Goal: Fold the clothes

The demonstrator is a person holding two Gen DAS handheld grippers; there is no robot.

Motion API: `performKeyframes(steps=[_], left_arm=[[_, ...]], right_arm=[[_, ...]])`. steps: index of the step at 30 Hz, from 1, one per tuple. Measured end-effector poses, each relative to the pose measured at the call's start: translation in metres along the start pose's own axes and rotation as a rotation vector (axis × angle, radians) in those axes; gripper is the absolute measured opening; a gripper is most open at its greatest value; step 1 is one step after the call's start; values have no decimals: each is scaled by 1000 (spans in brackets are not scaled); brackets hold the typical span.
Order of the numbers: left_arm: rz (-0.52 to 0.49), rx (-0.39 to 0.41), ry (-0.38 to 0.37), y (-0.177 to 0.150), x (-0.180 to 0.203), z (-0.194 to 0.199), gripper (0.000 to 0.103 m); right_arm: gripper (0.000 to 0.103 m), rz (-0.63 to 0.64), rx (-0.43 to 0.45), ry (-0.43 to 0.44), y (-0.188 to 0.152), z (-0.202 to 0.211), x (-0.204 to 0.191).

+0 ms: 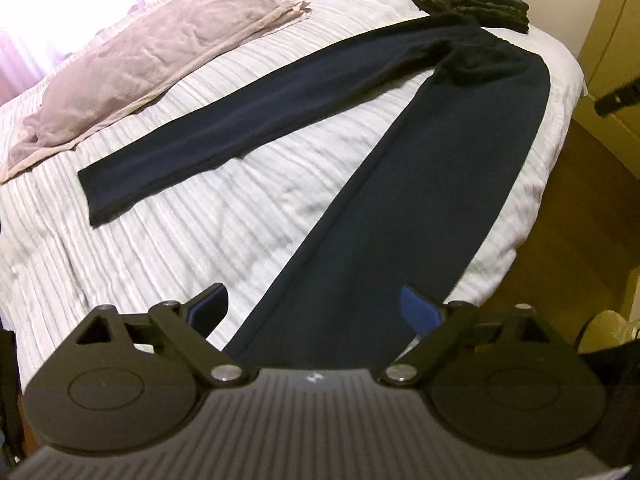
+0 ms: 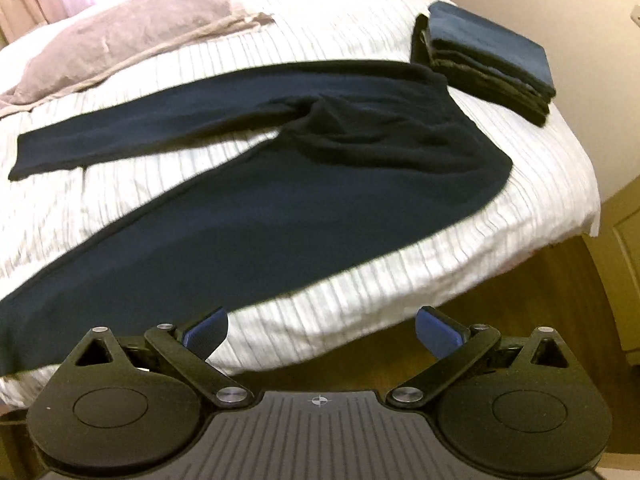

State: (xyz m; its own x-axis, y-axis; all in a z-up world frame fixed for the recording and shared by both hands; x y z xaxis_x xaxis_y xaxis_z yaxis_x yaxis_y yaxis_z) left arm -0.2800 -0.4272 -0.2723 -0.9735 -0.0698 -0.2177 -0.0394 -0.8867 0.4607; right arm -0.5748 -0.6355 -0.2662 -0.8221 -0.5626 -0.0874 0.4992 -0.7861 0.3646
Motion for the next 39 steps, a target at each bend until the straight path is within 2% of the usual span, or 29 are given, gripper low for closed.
performKeyframes(steps=[4,10,24,39], left_arm=[[-29,-12,19,12,12,-3,94],[-27,-45,42,12,17,1,94],[19,-91,62,-17,15,10,94],[7,-88,62,-34,7,15,94]], right_arm=[[102,-1,-9,-10,-5,9,14],[102,2,-23,14,-14,11,14],[102,62,-53,78,-21,-3,-28],[102,64,-51,73,-28,0,-45]])
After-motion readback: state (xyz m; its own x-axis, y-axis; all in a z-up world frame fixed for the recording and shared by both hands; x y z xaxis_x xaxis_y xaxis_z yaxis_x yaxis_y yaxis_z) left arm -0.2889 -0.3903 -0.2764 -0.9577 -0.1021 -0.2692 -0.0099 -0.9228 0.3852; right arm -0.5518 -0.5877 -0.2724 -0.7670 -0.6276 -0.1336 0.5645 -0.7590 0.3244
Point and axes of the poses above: each gripper's, at about its wrist camera, not at the fingertips, and z roughly against the way its jaws point, x to its right, y to its top, the point moved 10 cm from there along -z, roughly the way its jaws point, and after that the axes turned 9 degrees about y, right-handed, at the moved point
